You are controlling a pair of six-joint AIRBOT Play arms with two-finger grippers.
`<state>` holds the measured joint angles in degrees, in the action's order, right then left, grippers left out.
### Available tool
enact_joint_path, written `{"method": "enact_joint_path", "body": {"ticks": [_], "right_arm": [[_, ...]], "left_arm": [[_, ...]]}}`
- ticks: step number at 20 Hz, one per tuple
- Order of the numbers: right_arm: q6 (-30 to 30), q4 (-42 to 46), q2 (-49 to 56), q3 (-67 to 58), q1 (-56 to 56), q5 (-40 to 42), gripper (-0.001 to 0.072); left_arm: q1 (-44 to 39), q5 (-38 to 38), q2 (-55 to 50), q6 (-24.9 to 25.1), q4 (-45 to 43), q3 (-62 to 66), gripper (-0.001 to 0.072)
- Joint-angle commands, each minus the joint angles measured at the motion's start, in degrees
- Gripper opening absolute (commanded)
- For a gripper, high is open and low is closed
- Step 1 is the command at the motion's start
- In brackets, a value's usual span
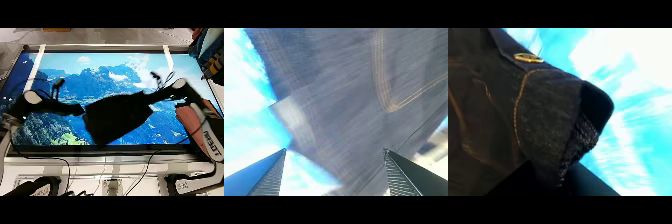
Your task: Fold the clothes and pants, and hang the long-sleeved shirts on hangers.
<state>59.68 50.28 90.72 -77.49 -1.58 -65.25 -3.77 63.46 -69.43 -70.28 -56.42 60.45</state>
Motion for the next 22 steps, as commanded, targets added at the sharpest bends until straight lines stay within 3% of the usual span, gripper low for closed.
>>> {"method": "enact_joint_path", "body": {"ticks": [1,4,8,14,18,19,20,21,22], "right_arm": [[10.8,7.6,-6.7,-5.6,-6.9,-0.5,0.0037],[21.1,18.5,-13.7,-6.7,-16.0,-2.2,0.0037],[34.6,27.6,-21.2,-6.7,-30.7,-7.9,0.0037],[43.8,40.1,-23.9,-6.0,-49.9,-30.9,0.0037],[43.8,40.6,-23.9,-2.9,-55.6,-32.9,0.0064],[43.8,40.6,-23.8,-2.4,-56.2,-31.4,0.0256],[43.8,40.6,-23.8,-2.3,-56.4,-29.9,0.0518],[43.8,40.2,-23.8,-2.3,-56.4,-28.7,0.0717],[43.8,38.8,-23.8,-2.3,-56.2,-27.5,0.0678]], "left_arm": [[1.2,-0.3,2.9,0.2,-13.3,9.2,0.0688],[1.3,-3.5,7.2,0.2,-23.7,13.1,0.0687],[1.2,-8.1,12.1,0.2,-25.6,13.2,0.0688],[1.2,-8.2,12.6,0.2,-25.6,13.1,0.0688],[1.2,-8.2,12.6,0.2,-25.6,13.1,0.0688],[1.2,-8.2,12.6,0.2,-25.6,13.1,0.0688],[1.2,-8.2,12.6,0.2,-25.6,13.1,0.0688],[1.2,-8.2,12.6,0.2,-25.6,13.1,0.0688],[1.2,-8.2,12.6,0.2,-25.6,13.1,0.0688]]}}
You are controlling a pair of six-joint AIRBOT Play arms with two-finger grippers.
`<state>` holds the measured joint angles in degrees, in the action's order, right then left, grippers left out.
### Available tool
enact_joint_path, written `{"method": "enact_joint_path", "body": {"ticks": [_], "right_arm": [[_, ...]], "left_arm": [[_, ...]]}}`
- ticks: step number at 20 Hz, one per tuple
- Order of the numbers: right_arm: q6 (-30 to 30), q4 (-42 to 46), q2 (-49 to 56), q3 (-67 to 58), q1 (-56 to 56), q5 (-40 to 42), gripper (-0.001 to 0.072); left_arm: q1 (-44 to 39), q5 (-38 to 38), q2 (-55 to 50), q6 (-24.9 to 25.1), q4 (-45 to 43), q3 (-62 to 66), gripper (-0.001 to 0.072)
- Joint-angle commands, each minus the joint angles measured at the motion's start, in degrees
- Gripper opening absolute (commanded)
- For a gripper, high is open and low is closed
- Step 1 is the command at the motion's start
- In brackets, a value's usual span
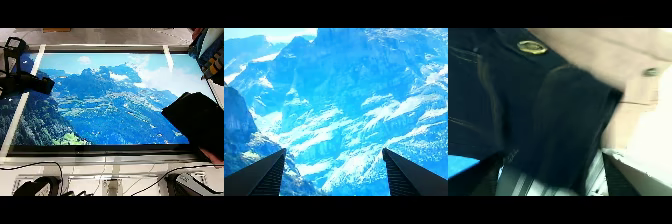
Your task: Fold the clothes and pants, and hang the long-sleeved shirts on hangers.
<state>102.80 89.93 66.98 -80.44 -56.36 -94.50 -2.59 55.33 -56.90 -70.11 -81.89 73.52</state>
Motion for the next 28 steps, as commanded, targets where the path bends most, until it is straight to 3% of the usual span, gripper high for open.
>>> {"method": "enact_joint_path", "body": {"ticks": [1,2,3,4,6,13,18,24,28], "right_arm": [[0.7,-2.4,0.0,0.6,-0.8,2.8,0.0667],[0.7,-3.8,0.1,0.6,0.1,3.7,0.0512],[0.7,-5.8,0.2,0.6,1.7,4.2,0.0253],[0.7,-7.6,0.2,0.6,3.6,5.0,0.0127],[-0.2,-10.7,0.2,0.6,9.6,6.3,0.0038],[-5.8,-3.5,0.2,0.6,39.3,12.7,0.0038],[-6.3,0.7,0.2,0.6,56.4,15.9,0.0037],[-4.3,14.5,0.2,0.6,66.4,12.0,0.0037],[-4.3,11.6,0.2,0.6,66.4,12.0,0.0038]], "left_arm": [[0.1,-0.1,0.0,0.0,-0.2,0.1,0.0688],[0.1,-0.1,0.0,0.0,-0.2,0.1,0.0688],[0.1,-0.1,0.0,0.0,-0.2,0.1,0.0688],[0.1,-0.1,0.0,0.0,-0.2,0.1,0.0688],[0.1,-0.1,0.0,0.0,-0.2,0.1,0.0688],[0.1,-0.1,0.0,0.0,-0.2,0.1,0.0688],[0.1,-0.1,0.0,0.0,-0.2,0.1,0.0688],[0.1,-0.1,0.0,0.0,-0.2,0.1,0.0688],[0.1,-0.1,0.0,0.0,-0.2,0.1,0.0688]]}}
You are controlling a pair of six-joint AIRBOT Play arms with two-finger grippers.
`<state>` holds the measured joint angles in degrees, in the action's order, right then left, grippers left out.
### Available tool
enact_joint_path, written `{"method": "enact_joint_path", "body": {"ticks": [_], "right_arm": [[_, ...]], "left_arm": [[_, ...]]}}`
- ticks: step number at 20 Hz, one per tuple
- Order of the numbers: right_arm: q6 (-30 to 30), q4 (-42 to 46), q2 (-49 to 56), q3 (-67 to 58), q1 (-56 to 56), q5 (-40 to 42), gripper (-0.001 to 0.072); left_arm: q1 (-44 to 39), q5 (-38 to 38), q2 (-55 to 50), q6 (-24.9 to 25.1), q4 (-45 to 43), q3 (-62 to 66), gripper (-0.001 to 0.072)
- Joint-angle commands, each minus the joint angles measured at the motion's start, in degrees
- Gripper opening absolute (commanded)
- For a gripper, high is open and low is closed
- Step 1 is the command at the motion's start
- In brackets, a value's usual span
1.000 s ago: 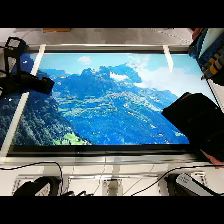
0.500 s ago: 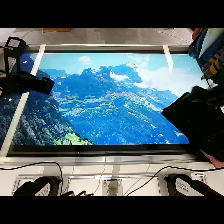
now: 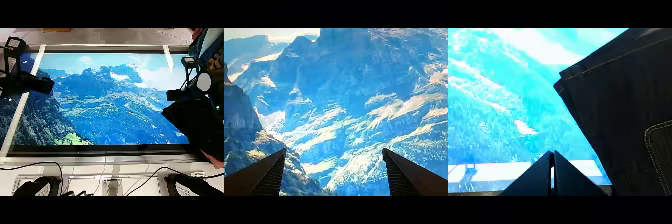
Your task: Fold the clothes and pants, and hang the long-sleeved shirts on hangers.
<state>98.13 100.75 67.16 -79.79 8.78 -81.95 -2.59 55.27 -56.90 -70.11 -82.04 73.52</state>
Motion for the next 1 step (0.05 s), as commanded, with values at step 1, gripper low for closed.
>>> {"method": "enact_joint_path", "body": {"ticks": [1], "right_arm": [[0.4,0.8,0.0,0.0,1.3,-0.6,0.0038]], "left_arm": [[0.1,0.0,0.0,0.0,0.0,0.1,0.0688]]}}
